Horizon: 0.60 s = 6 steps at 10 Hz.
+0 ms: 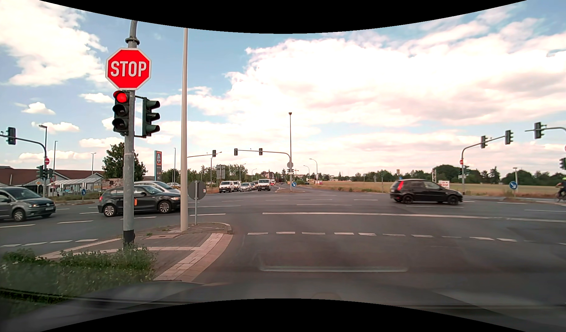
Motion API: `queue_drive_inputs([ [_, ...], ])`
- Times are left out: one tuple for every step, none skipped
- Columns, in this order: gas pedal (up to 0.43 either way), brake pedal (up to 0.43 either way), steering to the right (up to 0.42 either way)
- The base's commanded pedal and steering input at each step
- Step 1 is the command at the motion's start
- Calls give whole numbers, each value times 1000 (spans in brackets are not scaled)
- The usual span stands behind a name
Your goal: Follow the waypoints while adhering to traffic rules and regulations
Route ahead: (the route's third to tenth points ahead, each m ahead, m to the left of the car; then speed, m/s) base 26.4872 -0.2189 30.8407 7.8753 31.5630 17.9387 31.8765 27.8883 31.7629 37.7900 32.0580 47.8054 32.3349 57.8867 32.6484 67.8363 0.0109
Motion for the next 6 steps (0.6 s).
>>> queue_drive_inputs([
  [0, 348, -5],
  [0, 348, -4],
  [0, 348, -4],
  [0, 348, -5],
  [0, 348, -5],
  [0, 341, -4],
])
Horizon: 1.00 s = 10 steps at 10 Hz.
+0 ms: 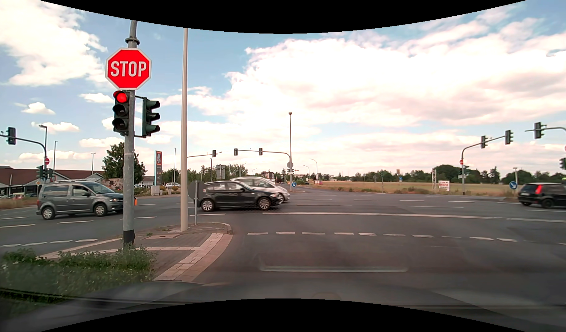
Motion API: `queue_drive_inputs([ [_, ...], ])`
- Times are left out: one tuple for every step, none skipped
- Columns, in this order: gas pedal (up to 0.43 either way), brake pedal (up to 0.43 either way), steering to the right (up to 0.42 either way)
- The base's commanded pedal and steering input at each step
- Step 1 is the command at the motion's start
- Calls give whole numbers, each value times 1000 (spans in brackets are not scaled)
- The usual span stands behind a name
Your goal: Follow the waypoints while adhering to traffic rules and regulations
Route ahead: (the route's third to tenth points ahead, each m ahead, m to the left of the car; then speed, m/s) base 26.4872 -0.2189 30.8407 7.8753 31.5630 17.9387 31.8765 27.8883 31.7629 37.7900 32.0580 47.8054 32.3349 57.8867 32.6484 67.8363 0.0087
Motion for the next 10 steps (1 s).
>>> queue_drive_inputs([
  [0, 341, -5],
  [0, 341, -5],
  [0, 341, -5],
  [0, 341, -4],
  [0, 341, -5],
  [0, 341, -5],
  [0, 335, -5],
  [0, 329, -4],
  [0, 317, -4],
  [0, 311, -5],
])
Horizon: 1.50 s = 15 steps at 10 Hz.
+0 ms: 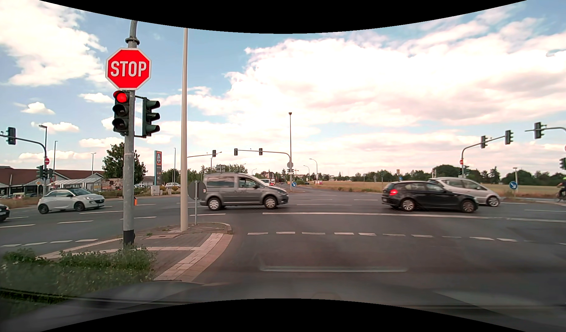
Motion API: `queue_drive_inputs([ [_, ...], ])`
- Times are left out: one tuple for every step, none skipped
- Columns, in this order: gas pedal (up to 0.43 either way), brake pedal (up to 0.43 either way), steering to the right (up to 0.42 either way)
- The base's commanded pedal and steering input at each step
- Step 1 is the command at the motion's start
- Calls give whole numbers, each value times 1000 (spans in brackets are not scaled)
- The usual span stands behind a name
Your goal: Follow the waypoints while adhering to traffic rules and regulations
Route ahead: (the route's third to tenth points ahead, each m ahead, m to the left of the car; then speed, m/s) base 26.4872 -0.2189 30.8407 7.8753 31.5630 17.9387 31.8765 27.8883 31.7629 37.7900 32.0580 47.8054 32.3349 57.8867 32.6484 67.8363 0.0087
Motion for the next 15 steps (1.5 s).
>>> queue_drive_inputs([
  [0, 311, -5],
  [0, 311, -5],
  [0, 311, -5],
  [0, 311, -4],
  [0, 311, -5],
  [0, 311, -4],
  [0, 311, -5],
  [0, 317, -4],
  [0, 317, -4],
  [0, 317, -5],
  [0, 317, -4],
  [0, 317, -5],
  [0, 317, -5],
  [0, 317, -4],
  [0, 317, -5],
])
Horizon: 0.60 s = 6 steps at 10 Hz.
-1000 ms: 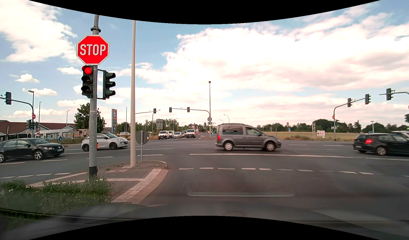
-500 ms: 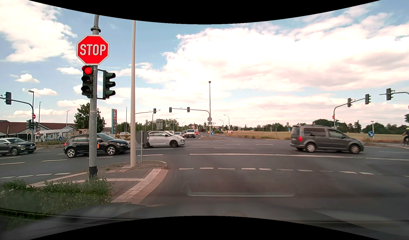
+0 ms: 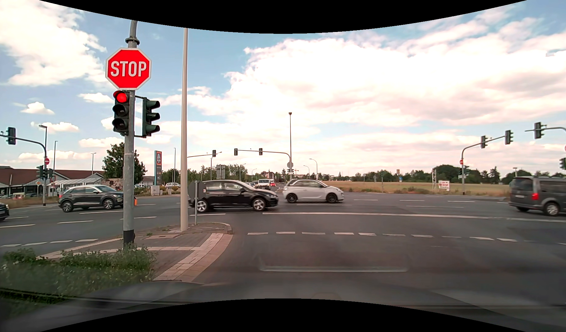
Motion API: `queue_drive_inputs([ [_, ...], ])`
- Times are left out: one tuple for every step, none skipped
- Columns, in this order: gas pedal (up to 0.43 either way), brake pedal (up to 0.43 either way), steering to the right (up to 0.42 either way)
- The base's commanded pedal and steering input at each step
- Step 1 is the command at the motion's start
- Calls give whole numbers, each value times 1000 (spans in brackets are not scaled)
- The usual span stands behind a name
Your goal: Follow the waypoints while adhering to traffic rules and regulations
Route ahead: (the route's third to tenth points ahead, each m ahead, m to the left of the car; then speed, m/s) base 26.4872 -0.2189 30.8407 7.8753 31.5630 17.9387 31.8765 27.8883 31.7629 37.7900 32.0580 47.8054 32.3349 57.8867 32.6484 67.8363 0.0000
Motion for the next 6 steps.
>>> queue_drive_inputs([
  [0, 317, -4],
  [0, 317, -5],
  [0, 317, -4],
  [0, 317, -4],
  [0, 317, -5],
  [0, 317, -5],
])
